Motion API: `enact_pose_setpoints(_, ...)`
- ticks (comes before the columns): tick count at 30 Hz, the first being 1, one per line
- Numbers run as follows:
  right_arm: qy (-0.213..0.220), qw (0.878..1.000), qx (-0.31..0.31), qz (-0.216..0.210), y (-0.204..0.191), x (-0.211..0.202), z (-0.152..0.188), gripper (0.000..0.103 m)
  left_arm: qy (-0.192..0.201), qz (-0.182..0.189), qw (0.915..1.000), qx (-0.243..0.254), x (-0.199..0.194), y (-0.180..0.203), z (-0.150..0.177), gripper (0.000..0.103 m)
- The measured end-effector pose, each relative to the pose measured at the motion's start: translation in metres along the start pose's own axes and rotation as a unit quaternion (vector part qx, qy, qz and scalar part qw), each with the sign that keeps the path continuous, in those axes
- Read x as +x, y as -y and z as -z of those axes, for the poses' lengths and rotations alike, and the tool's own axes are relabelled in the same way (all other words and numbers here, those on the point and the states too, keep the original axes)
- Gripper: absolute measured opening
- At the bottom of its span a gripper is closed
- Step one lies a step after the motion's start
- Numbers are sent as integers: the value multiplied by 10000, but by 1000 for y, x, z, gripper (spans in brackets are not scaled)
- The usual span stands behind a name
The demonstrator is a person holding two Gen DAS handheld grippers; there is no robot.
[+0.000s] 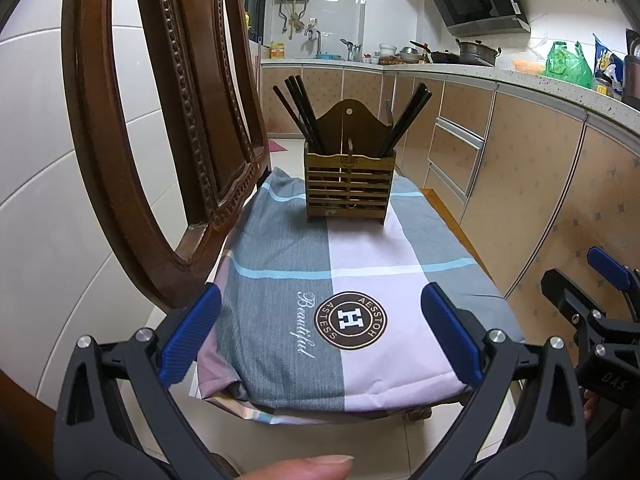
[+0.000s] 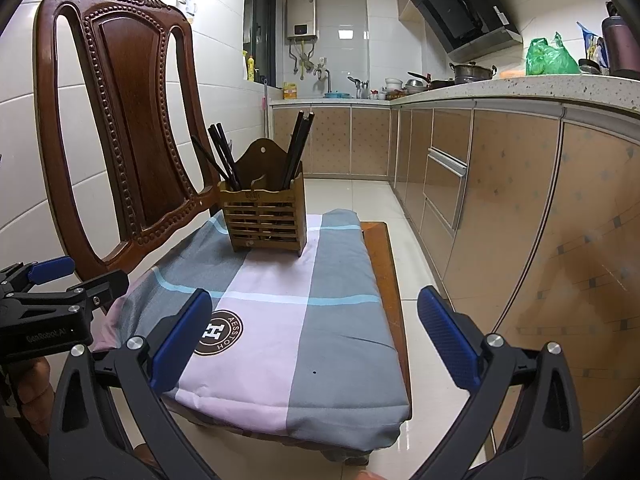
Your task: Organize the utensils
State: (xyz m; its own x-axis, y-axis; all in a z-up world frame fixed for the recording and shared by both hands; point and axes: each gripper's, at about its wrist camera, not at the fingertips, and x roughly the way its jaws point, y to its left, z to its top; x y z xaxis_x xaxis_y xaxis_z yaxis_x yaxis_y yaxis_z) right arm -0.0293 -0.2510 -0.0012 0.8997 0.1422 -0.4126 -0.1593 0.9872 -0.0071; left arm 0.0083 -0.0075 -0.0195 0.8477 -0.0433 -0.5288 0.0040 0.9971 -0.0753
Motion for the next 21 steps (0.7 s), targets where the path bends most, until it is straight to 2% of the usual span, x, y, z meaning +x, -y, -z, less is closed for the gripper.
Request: enact_pose_setpoints(21, 14, 10000, 22, -3, 1, -1, 0, 100, -24, -9, 10000, 80, -2, 2, 0, 99)
